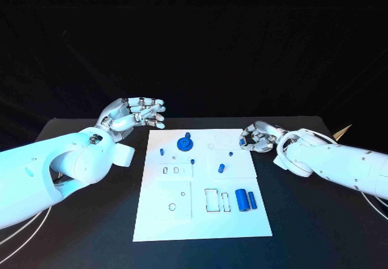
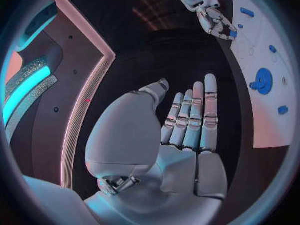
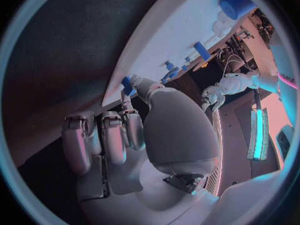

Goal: Assemble the parts on the task board

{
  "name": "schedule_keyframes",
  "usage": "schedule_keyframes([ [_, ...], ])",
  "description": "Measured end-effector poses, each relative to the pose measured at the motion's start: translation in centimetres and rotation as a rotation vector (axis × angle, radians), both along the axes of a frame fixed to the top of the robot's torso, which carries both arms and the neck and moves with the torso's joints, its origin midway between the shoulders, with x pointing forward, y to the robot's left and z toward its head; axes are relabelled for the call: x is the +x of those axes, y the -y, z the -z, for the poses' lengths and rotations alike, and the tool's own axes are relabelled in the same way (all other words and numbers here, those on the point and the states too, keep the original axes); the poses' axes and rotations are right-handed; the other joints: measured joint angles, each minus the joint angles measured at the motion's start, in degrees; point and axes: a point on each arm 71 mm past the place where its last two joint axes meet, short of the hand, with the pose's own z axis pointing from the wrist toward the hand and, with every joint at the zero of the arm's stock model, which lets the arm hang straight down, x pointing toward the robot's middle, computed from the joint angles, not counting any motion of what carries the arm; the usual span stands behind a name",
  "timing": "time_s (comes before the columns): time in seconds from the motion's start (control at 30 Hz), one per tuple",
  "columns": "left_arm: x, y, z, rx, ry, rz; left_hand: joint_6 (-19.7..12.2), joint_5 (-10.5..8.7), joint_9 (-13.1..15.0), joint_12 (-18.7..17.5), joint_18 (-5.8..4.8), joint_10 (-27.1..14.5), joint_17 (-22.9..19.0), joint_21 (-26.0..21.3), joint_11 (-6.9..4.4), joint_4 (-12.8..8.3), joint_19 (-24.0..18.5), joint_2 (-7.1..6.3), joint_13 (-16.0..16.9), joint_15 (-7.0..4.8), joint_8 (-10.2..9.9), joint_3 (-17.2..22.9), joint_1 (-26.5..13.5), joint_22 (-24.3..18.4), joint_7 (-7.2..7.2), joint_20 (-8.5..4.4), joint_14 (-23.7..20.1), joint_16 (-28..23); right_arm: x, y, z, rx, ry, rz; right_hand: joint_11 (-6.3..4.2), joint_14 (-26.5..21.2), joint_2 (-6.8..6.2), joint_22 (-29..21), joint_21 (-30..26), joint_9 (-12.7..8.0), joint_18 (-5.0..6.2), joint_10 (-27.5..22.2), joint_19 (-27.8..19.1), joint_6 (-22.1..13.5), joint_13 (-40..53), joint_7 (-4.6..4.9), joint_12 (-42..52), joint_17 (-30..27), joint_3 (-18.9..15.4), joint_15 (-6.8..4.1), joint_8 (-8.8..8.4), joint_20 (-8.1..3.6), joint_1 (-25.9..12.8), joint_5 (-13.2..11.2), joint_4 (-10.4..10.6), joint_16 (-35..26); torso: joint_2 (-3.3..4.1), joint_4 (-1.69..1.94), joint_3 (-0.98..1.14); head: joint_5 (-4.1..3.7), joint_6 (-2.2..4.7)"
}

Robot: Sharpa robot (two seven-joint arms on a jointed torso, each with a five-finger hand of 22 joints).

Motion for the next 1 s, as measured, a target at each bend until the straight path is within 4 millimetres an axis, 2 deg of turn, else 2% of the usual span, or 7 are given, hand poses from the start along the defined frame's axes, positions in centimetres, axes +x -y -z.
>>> schedule_keyframes([
  [0.17,0.0,0.0,0.0,0.000,0.000,0.000,0.0,0.00,0.0,0.0,0.01,0.0,0.0,0.0,0.00,0.0,0.0,0.00,0.0,0.00,0.0,0.0,0.0,0.0,0.00,0.01,0.0,0.0,0.0,0.0,0.0,0.002,0.001,0.003,-0.44,0.0,1.23,0.0,0.0,0.3,0.00,0.2,0.0,1.2,0.0,-0.56,0.1,0.0,0.6,0.00,0.75,0.00,-0.2,0.0,0.1,0.0,0.00,-0.01,-0.01,0.06,-0.04],
  [0.3,0.0,-0.1,0.0,0.001,-0.001,-0.001,0.0,0.00,0.1,0.0,0.01,0.0,0.2,0.2,0.00,0.0,-0.3,0.00,0.0,0.21,0.0,0.0,0.0,0.2,0.00,0.30,-0.2,0.0,0.0,0.0,0.0,0.007,0.005,0.007,-0.82,-0.1,1.98,0.0,0.0,0.4,0.00,0.2,0.0,1.9,0.0,-1.07,0.3,0.0,1.1,-0.52,1.37,0.00,-0.3,0.3,0.0,0.0,0.00,-0.01,-0.01,0.12,-0.08],
  [0.33,0.0,-0.1,0.0,0.001,-0.001,-0.001,0.0,0.00,0.1,0.0,0.00,0.0,0.2,0.2,0.00,0.0,-0.3,0.00,0.0,0.21,0.0,0.0,0.0,0.2,0.00,0.30,-0.2,0.0,0.0,0.0,0.0,0.008,0.006,0.008,-1.00,-0.1,2.11,0.0,0.0,0.5,0.00,0.2,-0.1,2.2,0.0,-1.19,0.3,0.0,1.2,-0.52,1.57,-0.34,-0.3,0.3,0.0,0.0,-0.01,-0.01,-0.01,0.13,-0.08],
  [0.47,0.0,-0.1,0.0,0.001,-0.001,-0.001,0.0,0.00,0.1,0.0,0.00,0.0,0.2,0.2,0.00,0.0,-0.3,0.00,0.0,0.21,0.0,0.0,0.0,0.2,0.00,0.30,-0.2,0.0,0.0,0.0,-0.1,0.013,0.016,0.014,-1.13,-0.1,2.67,0.0,0.0,0.5,0.00,0.1,0.0,2.3,0.0,-1.11,0.3,0.0,1.6,-0.93,1.89,-0.45,-0.1,0.3,-0.1,0.0,-0.02,0.00,-0.01,0.13,-0.14],
  [0.7,0.1,-0.2,0.0,0.002,-0.002,-0.004,0.0,0.00,0.0,0.0,0.00,0.0,0.2,0.2,0.00,0.0,-0.3,0.00,0.0,0.21,0.0,0.0,0.0,0.2,0.00,0.30,-0.2,0.0,-0.1,-0.1,-0.3,0.023,0.039,0.025,-1.13,-0.1,3.76,0.0,0.0,0.5,0.00,0.1,-0.2,2.3,0.0,-1.11,0.3,0.0,1.9,-0.93,1.89,-0.65,0.0,0.1,-0.4,0.0,-0.08,-0.04,-0.01,0.17,-0.16],
  [0.87,0.3,-0.4,0.1,0.008,-0.003,-0.010,0.0,0.00,0.1,0.0,0.01,0.0,0.5,0.8,0.00,-0.2,-0.3,0.03,0.0,0.17,0.0,0.2,0.0,0.5,0.00,0.30,-0.2,0.5,-0.4,-0.6,-1.2,0.037,0.054,0.033,-1.13,-0.1,4.01,0.0,0.0,0.5,0.00,0.1,0.0,2.3,0.0,-1.11,0.3,0.0,2.2,-0.92,1.89,-0.85,0.1,-0.1,-0.7,0.0,-0.21,-0.12,-0.05,0.25,-0.01],
  [1.0,0.5,-0.5,0.3,0.026,-0.003,-0.015,0.0,0.00,0.4,2.0,0.00,3.9,1.8,2.5,-0.65,-0.2,-0.1,0.11,1.0,-0.87,0.0,0.2,-1.0,1.3,0.00,0.07,1.7,2.8,-0.6,-1.7,-2.8,0.054,0.066,0.038,-1.12,-0.1,4.02,0.0,0.0,0.5,-0.01,0.1,0.0,2.3,0.0,-1.11,0.3,0.0,2.4,-0.92,1.89,-0.84,0.1,-0.3,-0.9,0.0,-0.37,-0.19,-0.05,0.25,0.25],
])
